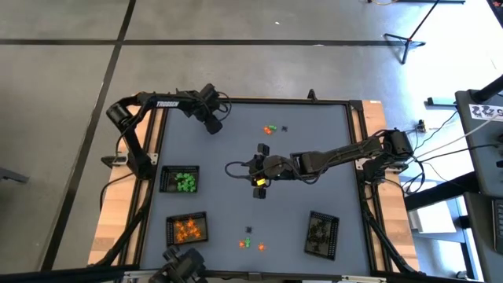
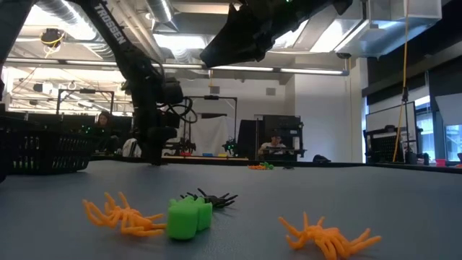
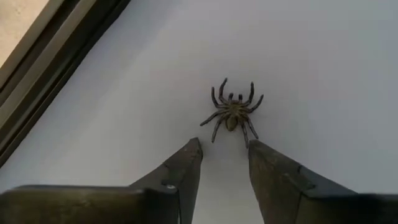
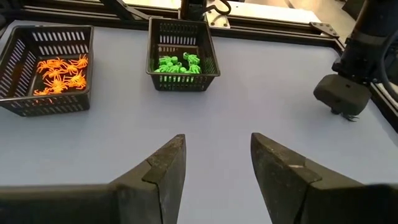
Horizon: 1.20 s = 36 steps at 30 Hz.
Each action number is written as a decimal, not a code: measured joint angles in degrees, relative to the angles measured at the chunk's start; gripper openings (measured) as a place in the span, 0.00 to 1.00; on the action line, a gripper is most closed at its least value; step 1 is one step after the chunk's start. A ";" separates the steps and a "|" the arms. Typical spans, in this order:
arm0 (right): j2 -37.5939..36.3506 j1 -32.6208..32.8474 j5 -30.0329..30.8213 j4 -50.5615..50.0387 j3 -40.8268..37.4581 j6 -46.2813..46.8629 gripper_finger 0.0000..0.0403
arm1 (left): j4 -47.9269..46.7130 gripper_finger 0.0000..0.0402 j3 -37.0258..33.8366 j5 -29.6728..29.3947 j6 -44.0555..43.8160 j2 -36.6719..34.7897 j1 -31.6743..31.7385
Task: Sort Halloween decoration
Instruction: Put the black spider toy into the bottom right black bin
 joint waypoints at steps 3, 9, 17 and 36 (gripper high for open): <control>0.00 0.00 0.00 0.02 0.00 0.01 0.45 | 0.18 0.29 0.00 0.47 -0.12 0.05 0.16; 0.02 0.01 -0.02 0.04 0.00 0.02 0.45 | 0.98 0.13 -0.07 0.07 0.13 0.14 -0.31; 0.02 -0.01 -0.04 0.04 0.00 0.39 0.45 | 0.64 0.00 -0.11 0.31 1.33 0.11 -2.00; 0.02 -0.01 0.03 0.26 0.00 1.56 0.45 | 8.28 0.29 -0.24 0.46 1.48 -3.67 -6.43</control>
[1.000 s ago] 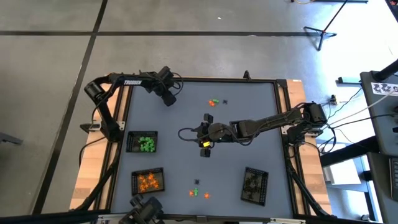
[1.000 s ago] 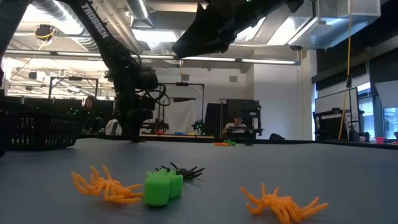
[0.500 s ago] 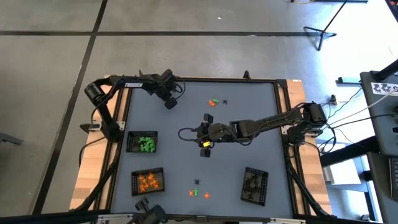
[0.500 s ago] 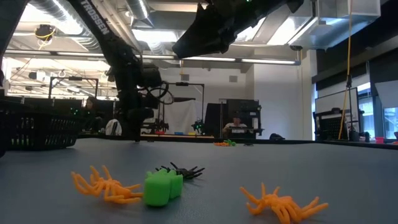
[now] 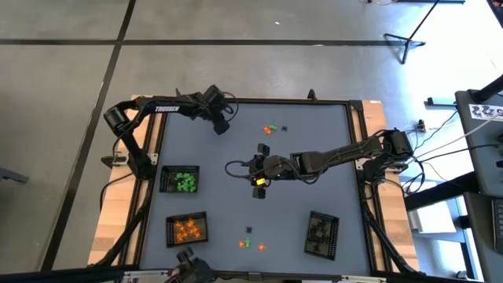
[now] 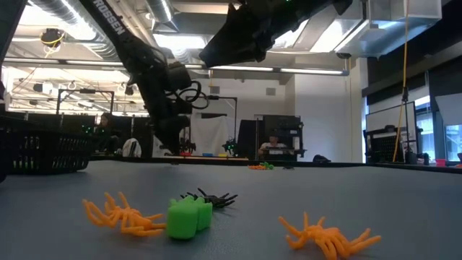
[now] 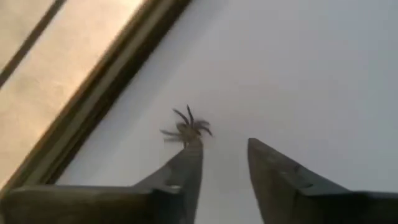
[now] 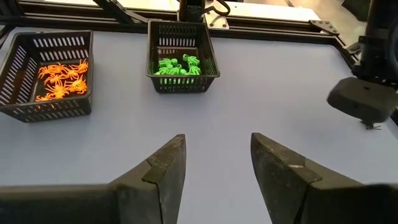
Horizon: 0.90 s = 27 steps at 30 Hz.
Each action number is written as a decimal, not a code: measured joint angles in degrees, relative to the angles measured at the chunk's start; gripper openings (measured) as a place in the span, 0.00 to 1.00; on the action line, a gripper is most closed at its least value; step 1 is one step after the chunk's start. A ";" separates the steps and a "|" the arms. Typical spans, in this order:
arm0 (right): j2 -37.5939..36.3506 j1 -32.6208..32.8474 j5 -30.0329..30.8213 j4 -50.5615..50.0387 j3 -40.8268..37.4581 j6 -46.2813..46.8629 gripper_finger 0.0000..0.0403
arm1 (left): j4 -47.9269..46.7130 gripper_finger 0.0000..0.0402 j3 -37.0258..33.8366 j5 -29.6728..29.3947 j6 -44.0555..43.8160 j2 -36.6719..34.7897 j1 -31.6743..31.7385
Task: Sort Halloween decoration
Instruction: Put the black spider toy into the bottom right black bin
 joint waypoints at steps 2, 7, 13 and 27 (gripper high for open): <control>0.00 0.00 0.00 0.02 0.00 0.01 0.45 | 1.88 0.35 0.00 -1.97 -0.39 0.02 -0.04; 0.01 0.02 0.02 0.10 0.00 0.00 0.45 | 4.13 0.43 0.02 -7.20 -3.33 -0.04 0.47; 1.73 0.02 0.04 3.37 0.00 -0.03 0.44 | 3.38 0.41 0.02 -5.66 -6.49 -0.07 2.77; 2.10 0.00 0.04 4.91 0.04 -0.15 0.45 | -9.24 0.38 10.58 -3.56 -7.54 9.26 2.83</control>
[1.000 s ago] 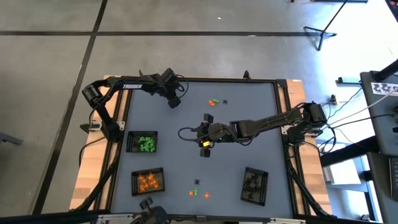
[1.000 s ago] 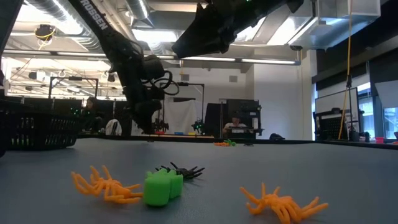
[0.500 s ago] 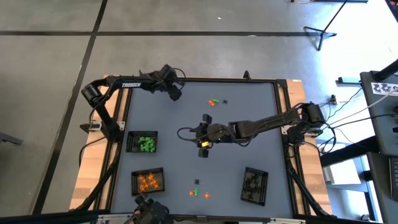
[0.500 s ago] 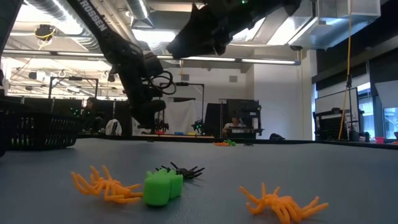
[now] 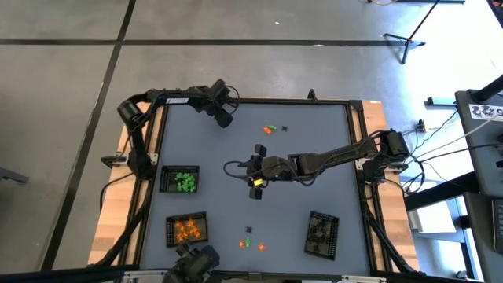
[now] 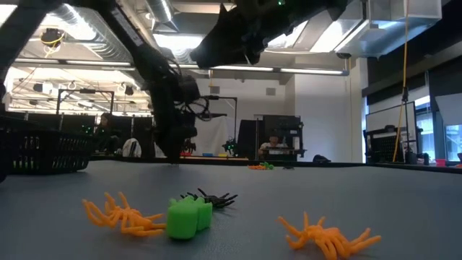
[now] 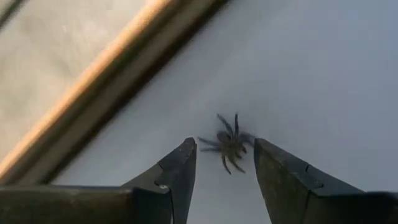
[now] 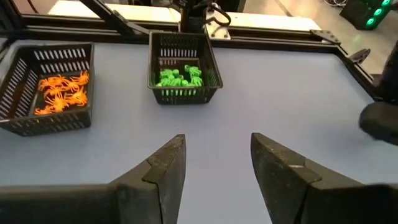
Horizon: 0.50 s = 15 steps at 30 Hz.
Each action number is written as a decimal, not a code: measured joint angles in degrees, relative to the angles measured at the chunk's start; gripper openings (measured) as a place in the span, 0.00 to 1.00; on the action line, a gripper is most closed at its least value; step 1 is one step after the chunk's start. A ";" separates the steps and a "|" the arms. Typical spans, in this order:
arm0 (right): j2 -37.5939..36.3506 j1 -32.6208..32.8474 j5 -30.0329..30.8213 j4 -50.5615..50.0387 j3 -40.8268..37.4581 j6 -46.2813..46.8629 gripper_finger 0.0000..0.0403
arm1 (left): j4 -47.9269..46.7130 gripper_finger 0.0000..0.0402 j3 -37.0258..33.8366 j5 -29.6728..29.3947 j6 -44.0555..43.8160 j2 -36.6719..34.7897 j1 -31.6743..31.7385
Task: Sort Halloween decoration
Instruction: Put the black spider toy into the bottom right black bin
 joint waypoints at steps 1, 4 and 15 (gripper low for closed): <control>0.00 0.00 0.00 -0.23 0.01 0.06 0.45 | -1.74 0.38 1.21 -0.05 -0.12 1.33 0.05; 0.00 0.07 -0.19 -0.33 0.01 0.08 0.45 | -4.11 0.38 3.28 -0.24 -0.86 3.95 0.35; 0.00 0.00 -0.79 -1.63 -0.02 0.09 0.45 | -6.66 0.16 3.54 0.98 1.28 5.23 -0.95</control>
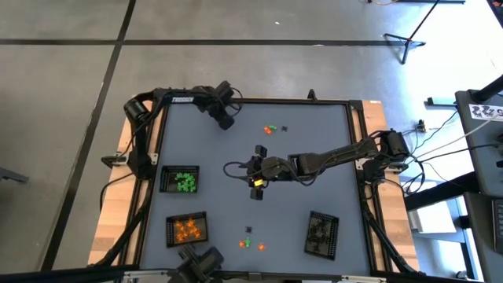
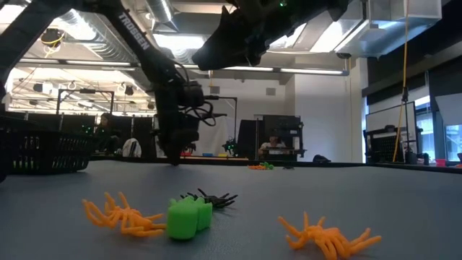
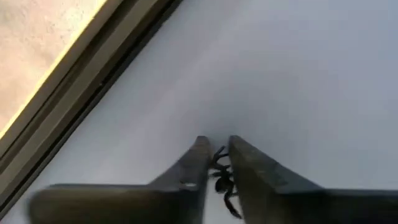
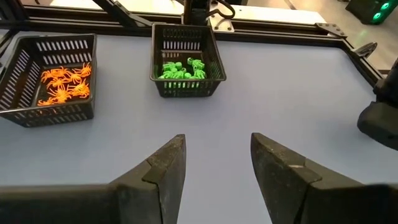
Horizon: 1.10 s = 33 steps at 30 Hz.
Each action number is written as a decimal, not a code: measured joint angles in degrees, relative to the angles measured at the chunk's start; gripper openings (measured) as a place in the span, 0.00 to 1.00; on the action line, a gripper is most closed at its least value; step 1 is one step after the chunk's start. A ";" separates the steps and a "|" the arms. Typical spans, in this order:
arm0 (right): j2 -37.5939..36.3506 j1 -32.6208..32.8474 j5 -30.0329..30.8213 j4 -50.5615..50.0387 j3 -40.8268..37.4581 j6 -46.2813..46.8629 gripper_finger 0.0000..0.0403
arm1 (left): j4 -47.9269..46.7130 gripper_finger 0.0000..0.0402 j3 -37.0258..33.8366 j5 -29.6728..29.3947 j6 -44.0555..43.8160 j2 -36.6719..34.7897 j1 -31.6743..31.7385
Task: Sort Halloween decoration
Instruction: Put the black spider toy into the bottom right black bin
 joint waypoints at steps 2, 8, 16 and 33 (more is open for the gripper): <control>0.00 0.02 -0.02 -0.02 0.00 -0.02 0.44 | -0.12 0.06 -0.02 -0.10 0.56 0.02 -0.55; 0.00 0.02 -0.20 -0.21 0.00 -0.01 0.45 | -1.52 0.01 -0.19 -1.80 1.84 -0.87 -2.49; 0.00 0.02 -0.17 -0.98 0.00 -0.02 0.44 | -9.78 0.00 -0.94 0.82 2.26 -13.55 -7.28; 0.89 0.03 0.06 14.24 0.00 -0.71 0.44 | 29.32 0.00 -35.46 14.85 -14.27 -68.33 -30.71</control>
